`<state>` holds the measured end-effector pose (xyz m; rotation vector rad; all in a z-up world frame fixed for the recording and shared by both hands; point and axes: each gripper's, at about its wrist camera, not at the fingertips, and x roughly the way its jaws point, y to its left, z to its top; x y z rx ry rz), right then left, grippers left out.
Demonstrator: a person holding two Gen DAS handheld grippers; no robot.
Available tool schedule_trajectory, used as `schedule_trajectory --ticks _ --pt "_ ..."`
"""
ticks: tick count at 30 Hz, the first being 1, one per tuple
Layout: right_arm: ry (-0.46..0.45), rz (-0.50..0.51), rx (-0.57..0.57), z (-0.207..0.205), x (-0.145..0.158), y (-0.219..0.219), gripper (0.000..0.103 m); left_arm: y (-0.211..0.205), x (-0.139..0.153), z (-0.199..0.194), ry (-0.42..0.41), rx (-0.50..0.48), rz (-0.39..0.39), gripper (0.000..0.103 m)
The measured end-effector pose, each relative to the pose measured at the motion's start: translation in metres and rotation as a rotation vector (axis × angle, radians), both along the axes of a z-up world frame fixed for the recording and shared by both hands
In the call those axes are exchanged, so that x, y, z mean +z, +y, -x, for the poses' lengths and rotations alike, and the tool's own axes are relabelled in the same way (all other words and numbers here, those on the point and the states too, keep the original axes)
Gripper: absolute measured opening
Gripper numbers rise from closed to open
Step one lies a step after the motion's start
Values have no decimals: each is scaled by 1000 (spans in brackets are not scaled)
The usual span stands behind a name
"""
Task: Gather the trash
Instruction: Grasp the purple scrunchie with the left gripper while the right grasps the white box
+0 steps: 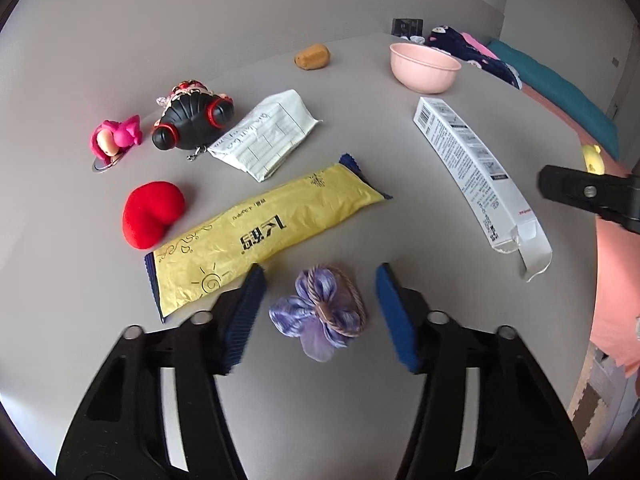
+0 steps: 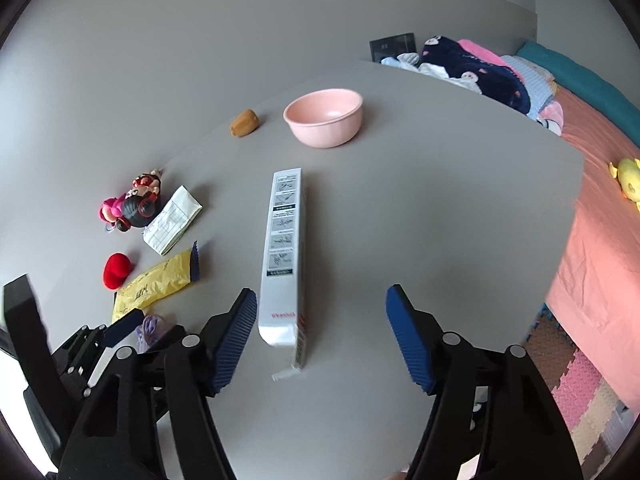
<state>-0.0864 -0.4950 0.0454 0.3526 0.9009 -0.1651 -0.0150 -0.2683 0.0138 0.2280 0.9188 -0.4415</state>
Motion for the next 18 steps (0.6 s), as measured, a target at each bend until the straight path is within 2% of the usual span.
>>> schedule_trajectory --ticks 5,9,12,13,14,18 --pt "39 9 4 -26 -13 13 60 12 3 -5 28 2 67 21" --pt "76 50 8 -43 -23 25 54 19 4 -8 72 -1 120 19" --pt "117 90 15 -52 -32 31 41 19 4 -6 78 -6 118 18" --pt "119 127 10 -54 -33 34 32 17 5 -4 74 -11 110 18" --pt "125 145 9 -55 -34 34 28 16 4 -4 71 -14 104 18" --pt "146 152 -14 -50 -33 29 28 12 5 -1 48 -23 89 18"
